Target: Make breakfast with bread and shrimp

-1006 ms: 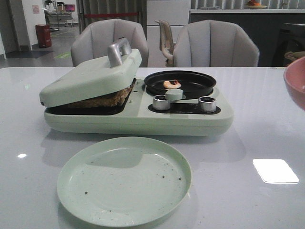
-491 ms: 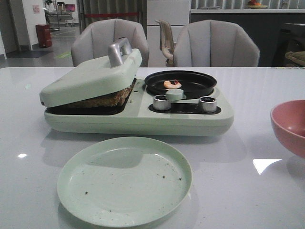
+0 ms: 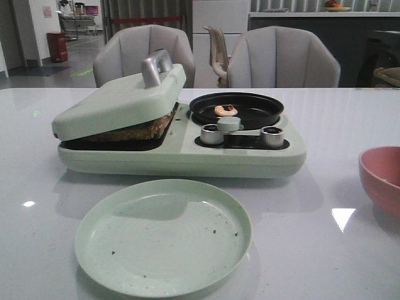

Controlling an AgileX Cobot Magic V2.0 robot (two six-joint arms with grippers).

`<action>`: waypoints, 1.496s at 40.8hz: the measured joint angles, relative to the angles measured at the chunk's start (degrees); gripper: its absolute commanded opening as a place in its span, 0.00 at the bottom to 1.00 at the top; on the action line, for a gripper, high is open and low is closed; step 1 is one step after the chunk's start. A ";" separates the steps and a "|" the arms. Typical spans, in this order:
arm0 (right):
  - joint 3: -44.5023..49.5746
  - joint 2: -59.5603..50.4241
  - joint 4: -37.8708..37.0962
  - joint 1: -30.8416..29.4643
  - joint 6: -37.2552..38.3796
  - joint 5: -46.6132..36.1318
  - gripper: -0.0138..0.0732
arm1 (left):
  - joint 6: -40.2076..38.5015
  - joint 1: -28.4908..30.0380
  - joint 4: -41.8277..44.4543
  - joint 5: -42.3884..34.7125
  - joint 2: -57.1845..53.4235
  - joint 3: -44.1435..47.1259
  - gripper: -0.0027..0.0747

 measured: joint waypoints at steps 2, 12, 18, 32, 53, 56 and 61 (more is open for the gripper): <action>-1.00 -0.48 0.00 0.00 0.00 0.88 0.67 | 0.00 0.00 0.00 0.00 0.00 0.00 0.18; -2.85 -9.61 -0.21 4.80 0.00 3.96 0.67 | 0.00 0.00 0.00 0.00 0.00 0.00 0.18; -2.85 -17.85 -0.21 12.06 0.00 6.26 0.67 | 0.00 0.00 0.00 0.00 0.00 0.00 0.18; 4.64 -37.31 -1.64 18.59 0.12 12.11 0.67 | 0.00 0.00 0.00 0.00 0.00 0.00 0.18; 18.45 -58.44 -2.96 18.59 3.09 16.95 0.56 | 0.00 0.00 0.00 0.00 0.00 0.00 0.18; 18.67 -59.66 -2.96 18.59 3.21 16.95 0.45 | 0.00 0.00 0.00 0.00 0.00 0.00 0.18; 18.66 -59.86 -2.96 18.59 3.21 16.95 0.27 | 0.00 0.00 0.00 0.00 0.00 0.00 0.18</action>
